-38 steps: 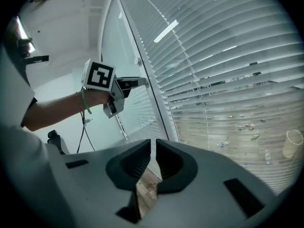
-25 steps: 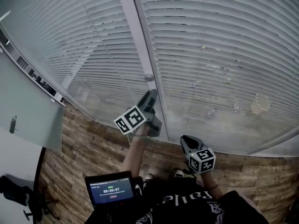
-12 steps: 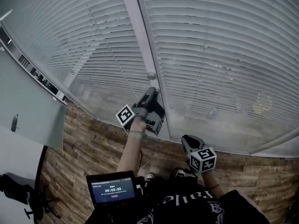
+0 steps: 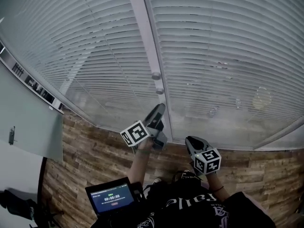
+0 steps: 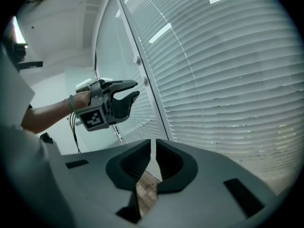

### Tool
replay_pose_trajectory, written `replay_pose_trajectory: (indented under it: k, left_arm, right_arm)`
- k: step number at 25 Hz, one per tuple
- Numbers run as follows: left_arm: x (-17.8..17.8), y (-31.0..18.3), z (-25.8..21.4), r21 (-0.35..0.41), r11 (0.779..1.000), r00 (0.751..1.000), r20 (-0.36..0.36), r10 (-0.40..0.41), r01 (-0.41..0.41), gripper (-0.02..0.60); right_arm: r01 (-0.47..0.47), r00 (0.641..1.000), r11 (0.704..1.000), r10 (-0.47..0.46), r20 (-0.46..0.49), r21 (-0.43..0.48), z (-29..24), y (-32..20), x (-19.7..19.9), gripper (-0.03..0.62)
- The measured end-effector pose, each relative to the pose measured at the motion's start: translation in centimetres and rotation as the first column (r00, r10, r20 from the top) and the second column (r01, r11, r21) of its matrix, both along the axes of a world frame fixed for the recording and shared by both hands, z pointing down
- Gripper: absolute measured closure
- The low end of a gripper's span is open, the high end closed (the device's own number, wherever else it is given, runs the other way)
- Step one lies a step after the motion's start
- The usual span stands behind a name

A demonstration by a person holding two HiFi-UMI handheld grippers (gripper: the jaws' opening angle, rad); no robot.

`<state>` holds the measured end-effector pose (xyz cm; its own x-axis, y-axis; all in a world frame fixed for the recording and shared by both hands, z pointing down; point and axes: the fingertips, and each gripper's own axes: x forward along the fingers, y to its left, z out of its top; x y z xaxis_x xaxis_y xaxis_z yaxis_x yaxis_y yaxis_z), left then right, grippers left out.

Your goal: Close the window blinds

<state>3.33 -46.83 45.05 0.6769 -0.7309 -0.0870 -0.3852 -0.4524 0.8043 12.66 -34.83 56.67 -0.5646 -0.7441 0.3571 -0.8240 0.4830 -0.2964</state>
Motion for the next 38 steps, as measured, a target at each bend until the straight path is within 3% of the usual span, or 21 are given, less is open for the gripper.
replay_pose_trajectory:
  k: [2,4,8,12,18,24,31,38]
  left_arm:
    - [-1.3,1.6,1.1,0.051,0.999,0.989,0.147,0.005,-0.012,0.456]
    - [-2.4,3.4,1.8,0.094,0.994,0.962,0.271,0.022,-0.050,0.456]
    - [-4.6,7.7,4.0,0.120,0.979,0.896,0.434,0.096,-0.164,0.489]
    - [-7.2,11.8,5.3,0.151,0.954,0.838,0.527,0.144,-0.259,0.575]
    - [-8.0,19.3,5.7,0.189,0.880,0.760,0.602,0.247,-0.436,0.577]
    - [-8.0,25.9,6.1,0.171,0.854,0.748,0.586,0.312,-0.490,0.577]
    - [-7.5,35.2,6.5,0.166,0.855,0.731,0.612,0.301,-0.491,0.577]
    - [-8.3,47.5,7.6,0.160,0.902,0.763,0.603,0.233,-0.402,0.577]
  right_arm:
    - [-0.027,1.000,1.000,0.027,0.002,0.003,-0.3,0.6,-1.2,0.549]
    - [-0.067,0.998,0.998,0.067,0.006,0.008,-0.6,1.2,-2.7,0.549]
    - [-0.162,0.987,0.987,0.162,0.017,0.013,-1.0,3.4,-5.6,0.549]
    - [-0.244,0.969,0.970,0.243,0.051,0.018,-1.3,6.3,-9.2,0.549]
    - [-0.368,0.929,0.930,0.367,0.047,0.018,-1.4,13.6,-11.9,0.549]
    - [-0.402,0.915,0.916,0.401,0.036,0.012,-2.1,20.3,-12.9,0.549]
    - [-0.359,0.932,0.933,0.357,0.065,0.032,-2.4,28.3,-14.2,0.549]
    - [-0.300,0.953,0.954,0.299,0.053,0.020,-1.7,41.2,-13.7,0.549]
